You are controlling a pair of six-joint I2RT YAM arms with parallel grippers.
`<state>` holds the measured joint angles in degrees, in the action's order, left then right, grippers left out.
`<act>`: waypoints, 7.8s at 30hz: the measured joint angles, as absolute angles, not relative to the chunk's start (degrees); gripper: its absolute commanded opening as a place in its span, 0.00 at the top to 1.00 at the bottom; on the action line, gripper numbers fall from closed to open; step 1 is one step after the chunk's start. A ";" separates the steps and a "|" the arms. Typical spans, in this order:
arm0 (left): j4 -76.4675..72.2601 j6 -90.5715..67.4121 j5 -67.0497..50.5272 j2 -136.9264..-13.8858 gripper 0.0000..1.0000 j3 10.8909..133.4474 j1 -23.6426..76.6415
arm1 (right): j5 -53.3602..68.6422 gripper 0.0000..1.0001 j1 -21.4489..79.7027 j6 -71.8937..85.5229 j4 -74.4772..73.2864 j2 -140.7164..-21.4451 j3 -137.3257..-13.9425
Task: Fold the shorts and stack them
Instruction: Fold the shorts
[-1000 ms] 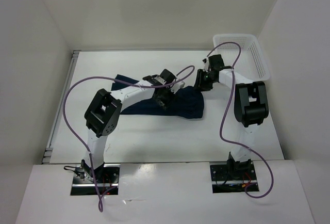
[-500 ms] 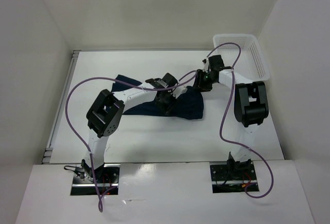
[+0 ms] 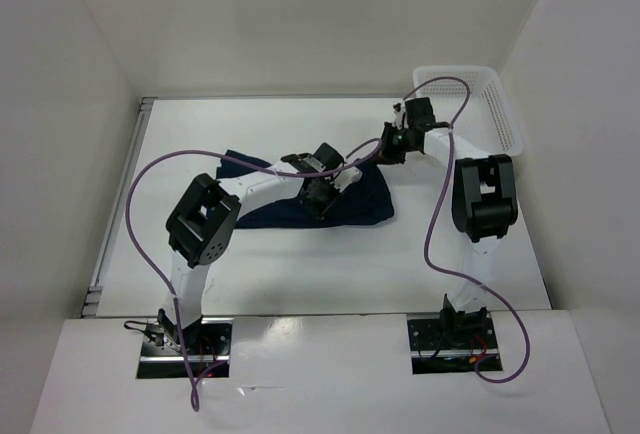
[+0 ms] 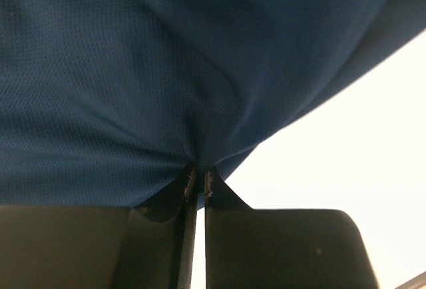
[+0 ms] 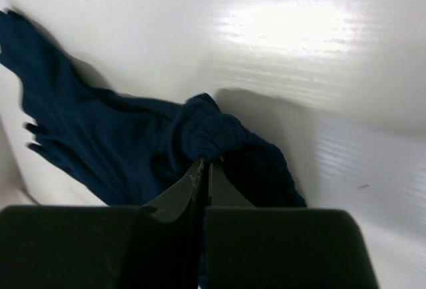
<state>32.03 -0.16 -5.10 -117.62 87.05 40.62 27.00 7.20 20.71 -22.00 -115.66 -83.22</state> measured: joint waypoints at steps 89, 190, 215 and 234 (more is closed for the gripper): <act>45.39 -0.43 -15.79 -115.44 0.25 82.43 -4.12 | 20.78 0.45 4.32 8.91 -21.96 -106.65 -66.30; 46.89 -1.41 -16.60 -120.05 0.18 105.78 0.43 | 20.01 0.55 37.95 0.64 -37.74 -108.86 -102.72; 54.00 -0.25 -21.45 -119.35 0.23 102.72 18.09 | 12.84 0.52 24.18 1.87 -25.56 -109.32 -83.29; 55.57 -0.23 -25.04 -127.09 1.00 105.91 18.00 | 11.46 0.55 23.86 1.21 -23.46 -109.34 -79.26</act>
<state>55.57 -0.23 -25.04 -127.09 105.91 18.00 11.46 23.86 1.21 -23.46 -109.34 -79.26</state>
